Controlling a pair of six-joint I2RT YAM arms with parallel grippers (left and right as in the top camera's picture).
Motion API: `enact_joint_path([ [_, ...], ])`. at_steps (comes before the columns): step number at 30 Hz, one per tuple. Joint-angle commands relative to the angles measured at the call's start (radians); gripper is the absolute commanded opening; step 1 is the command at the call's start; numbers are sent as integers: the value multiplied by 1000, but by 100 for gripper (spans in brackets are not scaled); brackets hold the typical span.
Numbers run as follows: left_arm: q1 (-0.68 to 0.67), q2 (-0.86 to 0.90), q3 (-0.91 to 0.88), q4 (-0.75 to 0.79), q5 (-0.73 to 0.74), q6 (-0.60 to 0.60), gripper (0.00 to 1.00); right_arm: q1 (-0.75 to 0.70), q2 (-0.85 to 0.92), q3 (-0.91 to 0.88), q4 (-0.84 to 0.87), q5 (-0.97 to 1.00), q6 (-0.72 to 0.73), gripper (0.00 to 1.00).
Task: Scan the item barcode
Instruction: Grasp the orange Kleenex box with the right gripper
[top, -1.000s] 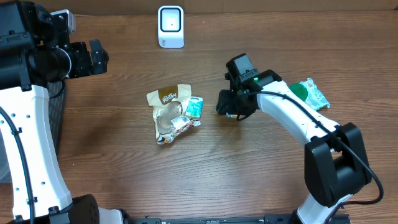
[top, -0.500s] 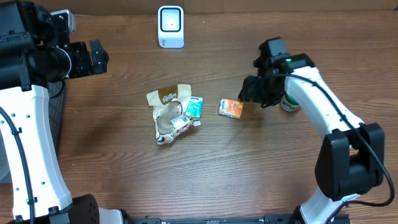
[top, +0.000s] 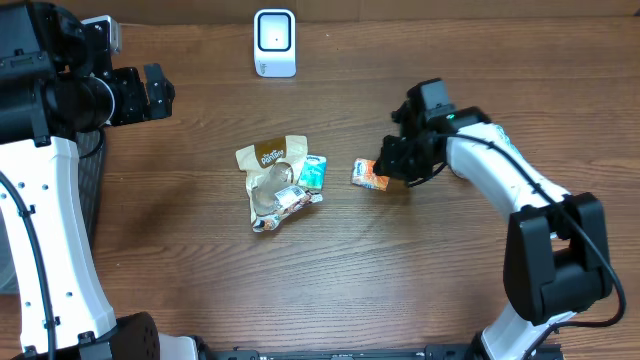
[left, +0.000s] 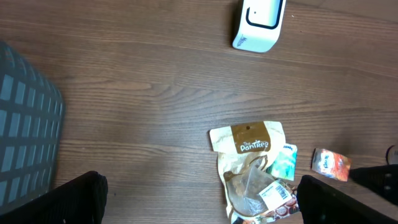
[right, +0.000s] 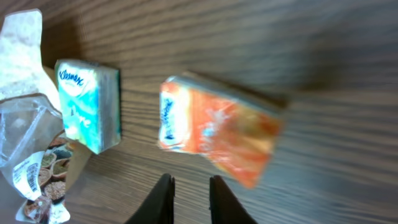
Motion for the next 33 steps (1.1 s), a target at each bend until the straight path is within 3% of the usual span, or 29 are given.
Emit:
enact_joint_path([
  [1, 3, 0, 8, 0, 8, -13, 100, 50, 2, -48, 18, 37, 137, 11],
  [5, 3, 0, 8, 0, 8, -13, 100, 42, 3, -40, 23, 92, 116, 8],
  [10, 3, 0, 8, 0, 8, -13, 99, -43, 3, 91, -6, 80, -53, 9],
  [19, 3, 0, 8, 0, 8, -13, 100, -77, 130, 98, 160, 145, -121, 13],
  [25, 3, 0, 8, 0, 8, -13, 99, -76, 154, 98, 105, 116, -124, 13],
  [33, 3, 0, 8, 0, 8, -13, 100, -39, 153, 98, -104, 62, -124, 13],
])
